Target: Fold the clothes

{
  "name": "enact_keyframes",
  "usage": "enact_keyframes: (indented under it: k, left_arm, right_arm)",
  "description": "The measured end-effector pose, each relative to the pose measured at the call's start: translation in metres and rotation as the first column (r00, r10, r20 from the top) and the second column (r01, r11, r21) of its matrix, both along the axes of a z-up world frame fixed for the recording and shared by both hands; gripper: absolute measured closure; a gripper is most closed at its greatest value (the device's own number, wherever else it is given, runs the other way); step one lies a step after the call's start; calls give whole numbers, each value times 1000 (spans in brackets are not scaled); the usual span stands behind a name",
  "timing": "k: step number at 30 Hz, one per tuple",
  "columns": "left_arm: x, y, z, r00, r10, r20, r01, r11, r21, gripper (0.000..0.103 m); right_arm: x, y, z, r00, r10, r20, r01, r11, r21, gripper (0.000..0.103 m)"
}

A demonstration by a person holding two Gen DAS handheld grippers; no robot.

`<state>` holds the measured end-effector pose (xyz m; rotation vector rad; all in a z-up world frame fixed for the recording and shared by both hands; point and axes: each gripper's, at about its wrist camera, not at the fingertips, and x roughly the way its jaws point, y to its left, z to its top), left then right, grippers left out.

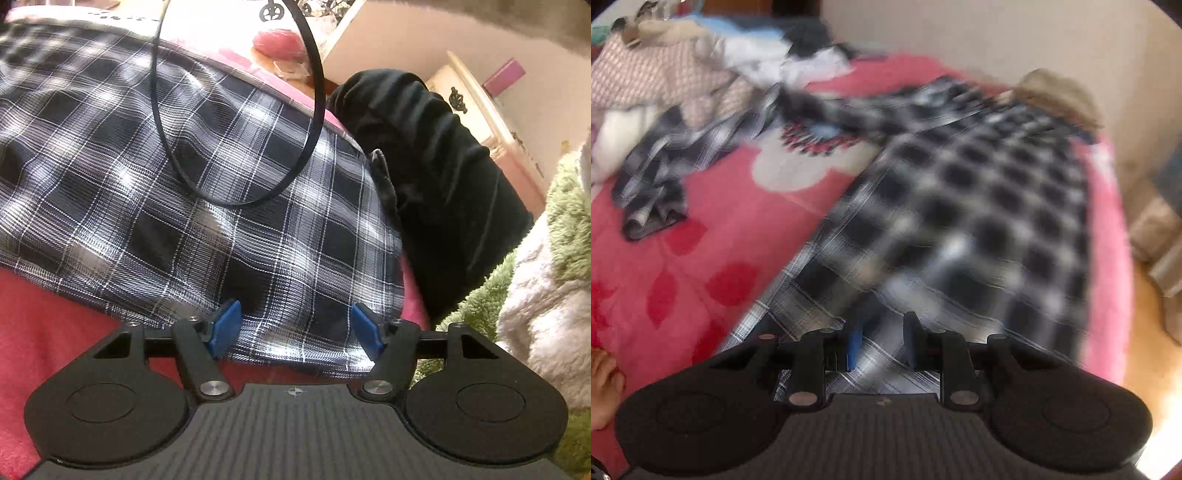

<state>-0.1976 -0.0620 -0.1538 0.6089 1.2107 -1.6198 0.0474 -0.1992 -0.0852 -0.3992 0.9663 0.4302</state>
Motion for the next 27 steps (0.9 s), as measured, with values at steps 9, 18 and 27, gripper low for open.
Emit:
enact_keyframes:
  k: [9, 18, 27]
  left_arm:
    - [6, -1, -5, 999, -19, -34, 19, 1000, -11, 36]
    - [-1, 2, -1, 1000, -10, -12, 10, 1000, -16, 35]
    - [9, 0, -5, 997, 33, -70, -33, 999, 3, 35]
  right_arm:
    - [-17, -75, 15, 982, -8, -190, -18, 991, -132, 77]
    - [-4, -47, -17, 995, 12, -101, -29, 985, -169, 77]
    - [-85, -88, 16, 990, -119, -79, 117, 993, -34, 76]
